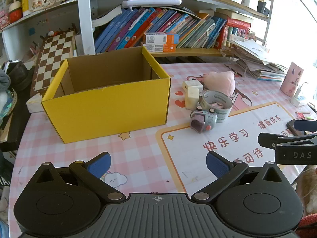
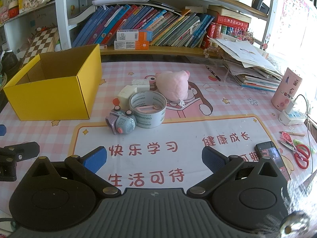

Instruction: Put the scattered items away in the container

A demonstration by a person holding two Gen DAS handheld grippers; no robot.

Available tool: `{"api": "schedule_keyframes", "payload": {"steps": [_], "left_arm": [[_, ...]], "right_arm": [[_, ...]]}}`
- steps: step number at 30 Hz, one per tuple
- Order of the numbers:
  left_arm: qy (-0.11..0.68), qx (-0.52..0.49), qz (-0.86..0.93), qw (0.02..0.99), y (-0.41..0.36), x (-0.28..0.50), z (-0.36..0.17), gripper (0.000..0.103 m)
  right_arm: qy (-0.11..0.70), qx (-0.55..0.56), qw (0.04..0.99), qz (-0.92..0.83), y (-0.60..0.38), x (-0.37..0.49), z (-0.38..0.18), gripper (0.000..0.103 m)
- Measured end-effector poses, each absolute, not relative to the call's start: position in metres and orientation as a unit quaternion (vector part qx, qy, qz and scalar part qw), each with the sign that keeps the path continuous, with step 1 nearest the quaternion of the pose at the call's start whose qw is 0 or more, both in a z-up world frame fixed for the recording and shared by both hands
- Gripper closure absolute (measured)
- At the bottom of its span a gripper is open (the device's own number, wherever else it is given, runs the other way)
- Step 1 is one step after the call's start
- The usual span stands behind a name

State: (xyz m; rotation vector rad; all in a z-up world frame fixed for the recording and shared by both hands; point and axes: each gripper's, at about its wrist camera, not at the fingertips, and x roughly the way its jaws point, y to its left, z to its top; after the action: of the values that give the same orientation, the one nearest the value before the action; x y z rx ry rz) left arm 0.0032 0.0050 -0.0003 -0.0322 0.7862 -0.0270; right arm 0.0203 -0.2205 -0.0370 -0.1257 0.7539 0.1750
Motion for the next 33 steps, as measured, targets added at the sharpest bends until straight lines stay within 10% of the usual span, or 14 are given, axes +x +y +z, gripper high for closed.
{"api": "schedule_keyframes", "payload": {"steps": [33], "left_arm": [[0.383, -0.025, -0.028, 0.923, 0.0096, 0.0058, -0.0010, 0.000]], "right_arm": [[0.366, -0.072, 0.923, 0.091, -0.2134, 0.0233, -0.0368, 0.000]]}}
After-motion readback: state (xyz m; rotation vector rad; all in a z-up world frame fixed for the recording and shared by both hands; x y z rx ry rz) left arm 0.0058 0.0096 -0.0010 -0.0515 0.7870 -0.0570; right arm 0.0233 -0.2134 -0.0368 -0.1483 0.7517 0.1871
